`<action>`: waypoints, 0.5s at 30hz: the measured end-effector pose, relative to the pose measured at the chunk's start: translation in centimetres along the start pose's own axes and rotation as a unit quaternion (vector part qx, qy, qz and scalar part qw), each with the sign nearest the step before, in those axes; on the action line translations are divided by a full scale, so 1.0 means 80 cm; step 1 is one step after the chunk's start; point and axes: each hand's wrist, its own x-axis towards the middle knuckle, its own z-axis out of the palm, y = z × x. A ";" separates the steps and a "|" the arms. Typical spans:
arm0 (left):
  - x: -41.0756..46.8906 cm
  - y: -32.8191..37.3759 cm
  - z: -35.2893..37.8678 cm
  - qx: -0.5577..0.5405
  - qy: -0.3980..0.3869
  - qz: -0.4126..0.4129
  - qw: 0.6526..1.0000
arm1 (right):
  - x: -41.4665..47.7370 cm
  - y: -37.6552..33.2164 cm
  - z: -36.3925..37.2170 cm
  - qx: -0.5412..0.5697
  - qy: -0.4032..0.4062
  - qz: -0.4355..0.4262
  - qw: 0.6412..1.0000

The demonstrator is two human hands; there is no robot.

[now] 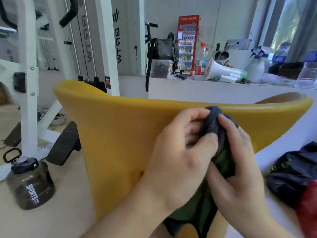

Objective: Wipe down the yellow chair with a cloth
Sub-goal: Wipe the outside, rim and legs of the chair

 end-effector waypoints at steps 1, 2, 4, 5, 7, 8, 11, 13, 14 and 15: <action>0.005 0.005 -0.019 0.076 -0.008 0.044 0.996 | 0.010 0.000 -0.006 -0.036 0.024 -0.021 0.999; 0.014 0.009 -0.041 0.176 0.017 0.087 0.980 | 0.024 0.001 -0.014 -0.081 0.051 -0.049 0.994; 0.031 -0.001 -0.084 0.360 0.080 0.146 0.918 | 0.050 -0.001 -0.030 -0.175 0.105 -0.132 0.970; 0.040 -0.011 -0.098 0.388 0.084 0.134 0.908 | 0.063 -0.001 -0.032 -0.217 0.123 -0.188 0.950; 0.051 -0.033 -0.109 0.407 0.079 0.094 0.905 | 0.082 0.008 -0.022 -0.276 0.104 -0.285 0.912; 0.052 -0.042 -0.107 0.428 0.086 0.096 0.895 | 0.084 0.016 -0.014 -0.293 0.077 -0.313 0.900; 0.059 -0.047 -0.106 0.391 0.118 0.097 0.907 | 0.065 0.044 0.008 -0.335 0.035 -0.348 0.875; 0.061 -0.043 -0.106 0.366 0.133 0.103 0.915 | 0.036 0.069 0.022 -0.365 -0.018 -0.387 0.846; 0.061 -0.043 -0.106 0.359 0.138 0.109 0.916 | 0.022 0.078 0.031 -0.374 -0.075 -0.405 0.831; 0.061 -0.043 -0.106 0.357 0.137 0.114 0.917 | 0.011 0.084 0.040 -0.379 -0.138 -0.421 0.812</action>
